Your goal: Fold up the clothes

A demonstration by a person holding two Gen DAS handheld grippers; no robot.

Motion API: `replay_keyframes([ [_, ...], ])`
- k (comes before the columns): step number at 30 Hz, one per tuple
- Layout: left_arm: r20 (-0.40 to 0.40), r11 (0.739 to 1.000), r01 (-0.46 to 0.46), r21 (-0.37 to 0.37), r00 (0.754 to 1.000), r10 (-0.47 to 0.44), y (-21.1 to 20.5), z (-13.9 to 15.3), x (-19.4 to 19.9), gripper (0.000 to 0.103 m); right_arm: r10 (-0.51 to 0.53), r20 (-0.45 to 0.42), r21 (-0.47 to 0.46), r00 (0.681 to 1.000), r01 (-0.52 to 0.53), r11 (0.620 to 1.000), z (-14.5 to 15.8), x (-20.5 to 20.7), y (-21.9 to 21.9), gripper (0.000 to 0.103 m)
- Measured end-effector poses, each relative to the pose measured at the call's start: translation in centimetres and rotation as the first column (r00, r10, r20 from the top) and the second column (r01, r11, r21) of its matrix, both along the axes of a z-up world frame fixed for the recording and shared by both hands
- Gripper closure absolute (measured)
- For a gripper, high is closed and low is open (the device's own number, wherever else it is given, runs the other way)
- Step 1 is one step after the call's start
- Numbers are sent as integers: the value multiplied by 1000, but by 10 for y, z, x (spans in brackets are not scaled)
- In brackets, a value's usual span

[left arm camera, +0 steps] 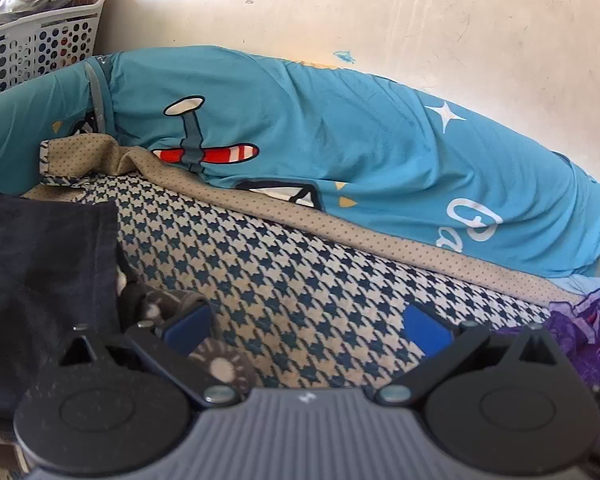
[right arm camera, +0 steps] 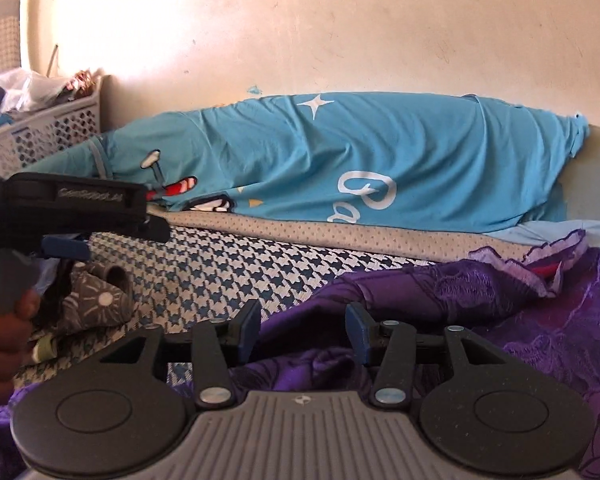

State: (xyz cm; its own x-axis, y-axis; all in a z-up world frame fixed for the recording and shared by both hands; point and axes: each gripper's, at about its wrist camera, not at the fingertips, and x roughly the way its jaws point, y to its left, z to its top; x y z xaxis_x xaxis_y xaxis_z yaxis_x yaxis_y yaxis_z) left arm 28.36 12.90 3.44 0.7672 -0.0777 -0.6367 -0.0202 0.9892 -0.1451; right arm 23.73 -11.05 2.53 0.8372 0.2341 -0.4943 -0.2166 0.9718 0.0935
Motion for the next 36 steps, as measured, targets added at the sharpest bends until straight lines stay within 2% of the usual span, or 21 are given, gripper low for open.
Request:
replay_keyframes([
  [5,6,1000,-8,5,1000,8,6,-1,0,0,-49,4,-74,999,49,996,-1,13,15,50],
  [10,-19,1000,-24,-12,1000,24,11,-3,2,0,-60,-23,-133,998,57,990,-17,22,23,53],
  [12,-29,999,-28,-19,999,28,12,-4,4,0,-61,-26,-163,998,56,985,-23,24,25,68],
  [13,-33,999,-32,-24,999,31,13,-4,4,0,-65,-28,-182,997,59,982,-26,25,26,82],
  [14,-38,999,-37,-30,999,36,14,-4,5,0,-70,-29,-197,997,63,978,-28,26,27,90],
  [16,-47,998,-47,-45,998,44,15,-4,7,0,-80,-31,-187,996,73,980,-31,27,24,95],
  [20,-62,997,-55,-52,997,52,17,-3,10,0,-82,-26,-172,996,76,982,-28,26,23,98],
  [24,-54,997,-72,-29,996,71,21,0,11,0,-88,-14,-116,996,86,990,-14,32,21,99],
  [30,-63,993,-112,-34,992,110,38,3,16,0,-62,13,-88,998,63,994,11,57,28,99],
  [36,-62,984,-170,-50,984,167,60,7,20,0,-90,77,-46,993,94,995,36,91,44,99],
])
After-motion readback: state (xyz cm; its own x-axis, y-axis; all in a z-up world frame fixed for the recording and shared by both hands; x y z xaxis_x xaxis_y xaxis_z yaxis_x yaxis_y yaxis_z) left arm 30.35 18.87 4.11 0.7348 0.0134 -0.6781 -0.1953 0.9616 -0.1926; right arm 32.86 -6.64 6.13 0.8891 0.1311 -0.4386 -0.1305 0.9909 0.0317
